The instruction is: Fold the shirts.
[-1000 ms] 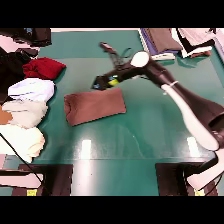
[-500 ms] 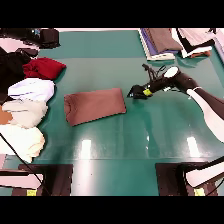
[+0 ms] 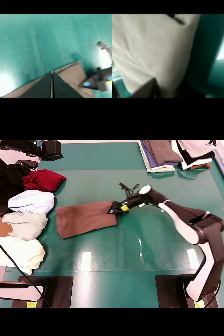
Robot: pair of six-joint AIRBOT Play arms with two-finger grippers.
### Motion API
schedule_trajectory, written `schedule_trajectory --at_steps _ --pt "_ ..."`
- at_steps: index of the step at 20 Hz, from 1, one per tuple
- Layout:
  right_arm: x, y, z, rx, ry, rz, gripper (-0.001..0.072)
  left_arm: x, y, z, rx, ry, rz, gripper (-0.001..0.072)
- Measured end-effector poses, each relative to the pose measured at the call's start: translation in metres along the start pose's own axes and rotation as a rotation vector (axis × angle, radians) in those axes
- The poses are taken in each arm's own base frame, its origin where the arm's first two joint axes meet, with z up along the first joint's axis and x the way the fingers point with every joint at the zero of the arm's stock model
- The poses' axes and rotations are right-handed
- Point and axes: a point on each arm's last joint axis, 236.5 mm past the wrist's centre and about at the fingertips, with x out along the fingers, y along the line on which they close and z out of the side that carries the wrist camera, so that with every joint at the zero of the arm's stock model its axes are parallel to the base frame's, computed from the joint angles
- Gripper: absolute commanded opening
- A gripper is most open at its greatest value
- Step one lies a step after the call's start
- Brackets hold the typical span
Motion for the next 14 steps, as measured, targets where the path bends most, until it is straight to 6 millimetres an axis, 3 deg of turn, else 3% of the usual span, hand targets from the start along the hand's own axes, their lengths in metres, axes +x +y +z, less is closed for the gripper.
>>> schedule_trajectory --at_steps 3,5,7,9,11,14 --pt "0.002 0.019 0.02 -0.064 -0.053 0.004 0.0018 0.0 -0.004 0.0 -0.004 0.002 -0.018 0.0021" --pt "-0.021 0.025 0.036 -0.108 -0.113 -0.026 0.0017 0.001 -0.01 -0.001 0.002 0.005 -0.028 0.0021" --pt "-0.061 0.016 0.052 -0.127 -0.19 -0.086 0.0018 0.003 -0.023 -0.004 0.028 0.011 -0.05 0.0021" --pt "-0.117 -0.002 0.063 -0.105 -0.277 -0.154 0.0018 0.006 -0.04 -0.006 0.06 0.016 -0.076 0.0021" --pt "-0.185 -0.032 0.065 -0.061 -0.376 -0.248 0.0017 0.008 -0.061 -0.009 0.1 0.015 -0.107 0.0021" --pt "-0.3 -0.086 0.045 0.045 -0.535 -0.404 0.0018 0.011 -0.088 -0.011 0.144 0.008 -0.147 0.0021"
